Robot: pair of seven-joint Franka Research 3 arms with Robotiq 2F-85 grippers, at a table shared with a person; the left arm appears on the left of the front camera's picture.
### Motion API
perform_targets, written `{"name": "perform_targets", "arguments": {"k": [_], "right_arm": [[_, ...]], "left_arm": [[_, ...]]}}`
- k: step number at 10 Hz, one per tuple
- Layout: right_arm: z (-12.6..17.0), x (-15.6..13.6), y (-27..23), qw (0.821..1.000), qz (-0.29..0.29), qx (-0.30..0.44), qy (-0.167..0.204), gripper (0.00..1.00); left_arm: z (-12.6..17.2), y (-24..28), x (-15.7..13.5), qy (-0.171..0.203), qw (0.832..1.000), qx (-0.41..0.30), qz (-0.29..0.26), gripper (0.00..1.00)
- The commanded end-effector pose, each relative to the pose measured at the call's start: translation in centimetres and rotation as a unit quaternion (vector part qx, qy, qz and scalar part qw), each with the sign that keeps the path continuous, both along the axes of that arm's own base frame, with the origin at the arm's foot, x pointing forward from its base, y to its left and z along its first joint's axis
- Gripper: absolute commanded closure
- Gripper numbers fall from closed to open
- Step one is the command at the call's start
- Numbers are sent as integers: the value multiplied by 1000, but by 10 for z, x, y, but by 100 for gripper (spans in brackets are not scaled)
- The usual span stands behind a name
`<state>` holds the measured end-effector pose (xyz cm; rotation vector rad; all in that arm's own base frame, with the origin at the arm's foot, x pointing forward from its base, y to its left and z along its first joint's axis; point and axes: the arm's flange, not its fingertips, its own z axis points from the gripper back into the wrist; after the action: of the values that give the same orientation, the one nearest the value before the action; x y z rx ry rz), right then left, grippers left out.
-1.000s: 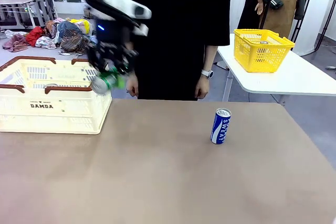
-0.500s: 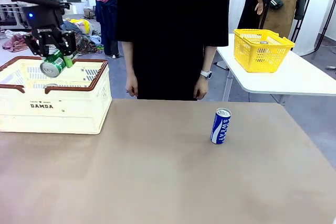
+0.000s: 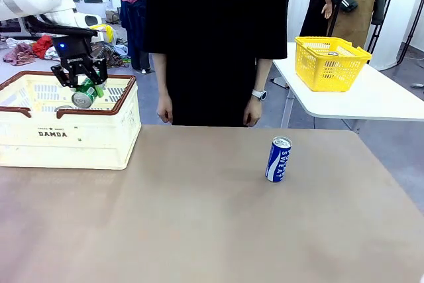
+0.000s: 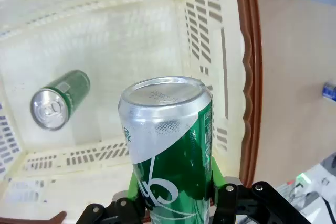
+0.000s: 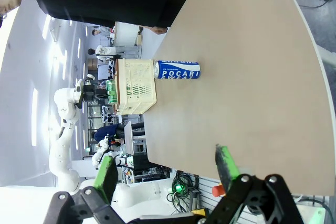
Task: Place the drinks into the Shopping basket.
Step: Pick up one drink and place it into the Shopping basket.
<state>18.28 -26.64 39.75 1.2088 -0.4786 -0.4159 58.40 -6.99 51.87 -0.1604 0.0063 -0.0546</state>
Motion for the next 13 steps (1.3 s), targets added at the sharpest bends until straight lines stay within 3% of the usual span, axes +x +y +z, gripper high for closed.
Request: {"name": "perform_targets", "arguments": {"k": [1, 2, 6, 7, 9, 13], "right_arm": [[2, 2, 0, 1000, 0, 2, -17, 0], [2, 2, 0, 1000, 0, 2, -17, 0], [2, 2, 0, 1000, 0, 2, -17, 0], [2, 2, 0, 1000, 0, 2, -17, 0], [2, 2, 0, 1000, 0, 2, -17, 0], [2, 2, 0, 1000, 0, 2, -17, 0]], "left_arm": [[24, 6, -2, -19, 999, -5, 31, 100], [0, 0, 0, 0, 1000, 0, 0, 100], [-2, -1, 2, 3, 1000, 0, 7, 100], [-3, 0, 16, -18, 999, 33, 16, 100], [-14, -5, 40, -23, 999, 43, 14, 100], [-63, -5, 70, 27, 999, 38, 27, 100]]}}
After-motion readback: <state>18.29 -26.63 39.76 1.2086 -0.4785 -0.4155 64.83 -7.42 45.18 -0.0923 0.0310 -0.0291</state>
